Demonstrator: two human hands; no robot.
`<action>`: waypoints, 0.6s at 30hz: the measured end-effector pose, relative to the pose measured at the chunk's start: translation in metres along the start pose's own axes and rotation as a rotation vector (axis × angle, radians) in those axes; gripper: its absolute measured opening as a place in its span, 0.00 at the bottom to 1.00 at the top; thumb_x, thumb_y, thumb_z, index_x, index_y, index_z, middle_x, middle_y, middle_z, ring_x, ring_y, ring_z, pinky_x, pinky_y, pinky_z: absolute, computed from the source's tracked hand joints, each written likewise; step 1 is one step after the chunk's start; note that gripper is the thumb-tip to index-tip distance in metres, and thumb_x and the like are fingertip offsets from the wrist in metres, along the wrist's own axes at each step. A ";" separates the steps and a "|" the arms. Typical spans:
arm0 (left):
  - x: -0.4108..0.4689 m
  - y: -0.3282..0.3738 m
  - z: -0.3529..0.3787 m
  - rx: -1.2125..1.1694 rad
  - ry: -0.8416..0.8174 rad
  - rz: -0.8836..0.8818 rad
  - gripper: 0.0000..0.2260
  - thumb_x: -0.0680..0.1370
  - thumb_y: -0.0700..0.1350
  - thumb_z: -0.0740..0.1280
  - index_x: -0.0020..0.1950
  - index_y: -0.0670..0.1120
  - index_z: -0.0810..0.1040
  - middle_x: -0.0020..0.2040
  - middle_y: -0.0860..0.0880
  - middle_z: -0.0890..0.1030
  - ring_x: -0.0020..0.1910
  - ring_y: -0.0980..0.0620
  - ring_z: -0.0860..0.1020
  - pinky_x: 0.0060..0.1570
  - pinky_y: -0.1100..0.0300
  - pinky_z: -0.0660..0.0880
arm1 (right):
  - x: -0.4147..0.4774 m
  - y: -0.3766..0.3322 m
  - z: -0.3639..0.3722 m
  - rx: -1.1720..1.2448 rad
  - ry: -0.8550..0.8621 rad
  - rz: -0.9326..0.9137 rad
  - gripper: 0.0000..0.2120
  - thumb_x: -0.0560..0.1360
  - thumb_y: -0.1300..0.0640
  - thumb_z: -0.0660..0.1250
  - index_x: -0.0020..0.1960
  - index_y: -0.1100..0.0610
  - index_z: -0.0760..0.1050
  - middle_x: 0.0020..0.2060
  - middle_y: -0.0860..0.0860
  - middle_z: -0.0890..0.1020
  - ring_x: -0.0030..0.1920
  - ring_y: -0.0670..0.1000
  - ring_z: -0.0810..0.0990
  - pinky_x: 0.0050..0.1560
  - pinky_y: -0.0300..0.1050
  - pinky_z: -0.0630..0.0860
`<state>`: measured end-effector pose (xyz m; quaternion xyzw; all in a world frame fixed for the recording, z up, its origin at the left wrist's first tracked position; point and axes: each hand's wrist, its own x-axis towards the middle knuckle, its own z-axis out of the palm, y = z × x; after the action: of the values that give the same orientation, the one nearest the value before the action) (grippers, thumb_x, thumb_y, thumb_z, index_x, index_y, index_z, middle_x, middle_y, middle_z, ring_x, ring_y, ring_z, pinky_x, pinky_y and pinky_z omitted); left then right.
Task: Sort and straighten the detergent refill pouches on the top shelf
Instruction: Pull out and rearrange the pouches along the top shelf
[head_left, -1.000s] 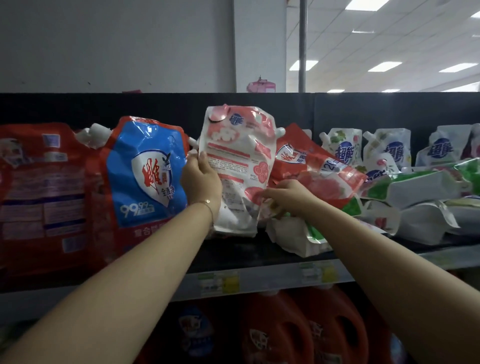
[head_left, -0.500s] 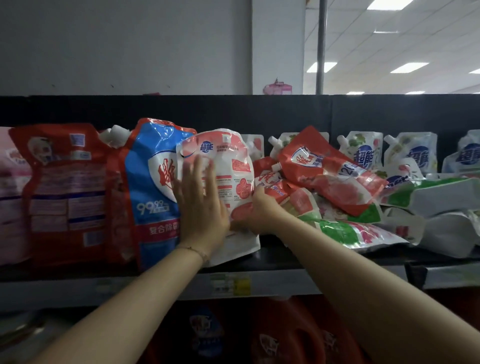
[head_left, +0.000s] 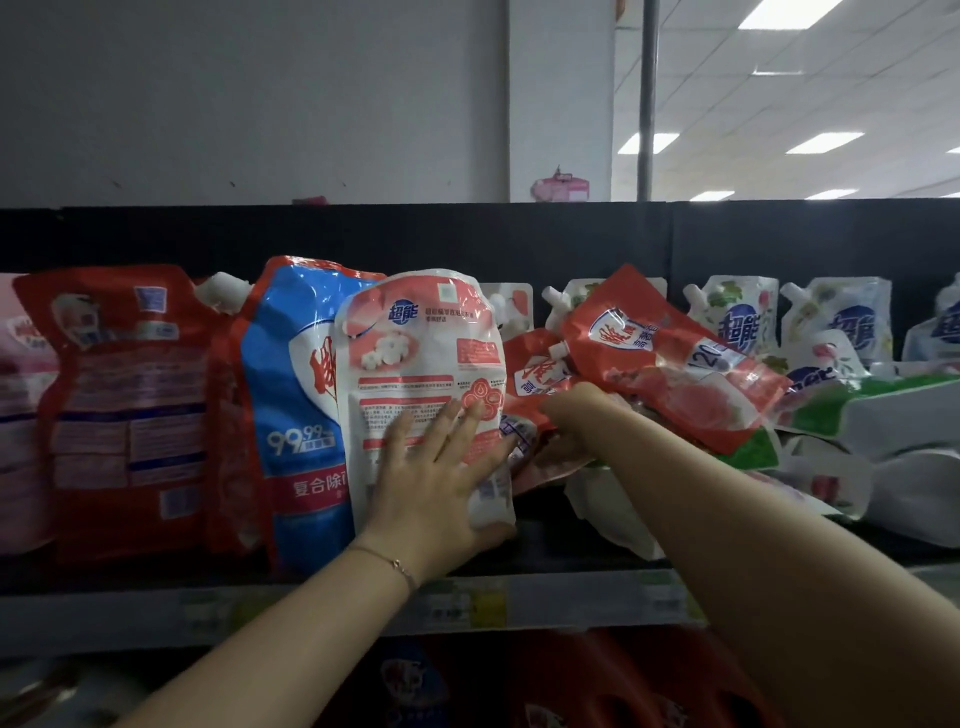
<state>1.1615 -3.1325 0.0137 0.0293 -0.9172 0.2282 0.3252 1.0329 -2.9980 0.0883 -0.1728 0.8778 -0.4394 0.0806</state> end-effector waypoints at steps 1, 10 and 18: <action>0.000 0.001 0.001 -0.008 -0.029 -0.025 0.37 0.70 0.76 0.47 0.76 0.61 0.56 0.78 0.46 0.56 0.77 0.43 0.52 0.69 0.35 0.42 | 0.007 0.001 0.004 0.207 0.047 0.026 0.14 0.76 0.55 0.66 0.60 0.59 0.75 0.54 0.56 0.81 0.50 0.57 0.82 0.50 0.50 0.80; -0.001 0.007 -0.003 0.013 0.042 -0.124 0.34 0.71 0.75 0.46 0.75 0.66 0.48 0.78 0.47 0.39 0.77 0.41 0.38 0.59 0.28 0.27 | 0.018 -0.010 0.040 0.562 0.287 -0.002 0.04 0.75 0.60 0.64 0.47 0.60 0.76 0.40 0.55 0.81 0.37 0.55 0.79 0.32 0.43 0.74; -0.002 0.006 0.000 0.012 -0.002 -0.155 0.35 0.73 0.74 0.46 0.75 0.64 0.36 0.77 0.48 0.31 0.74 0.42 0.30 0.59 0.27 0.30 | 0.031 -0.026 0.052 0.175 0.617 -0.542 0.12 0.78 0.58 0.59 0.36 0.56 0.66 0.33 0.50 0.75 0.33 0.49 0.72 0.34 0.42 0.68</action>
<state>1.1615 -3.1274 0.0099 0.1025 -0.9111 0.2078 0.3408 1.0258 -3.0629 0.0785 -0.2500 0.7430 -0.5488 -0.2903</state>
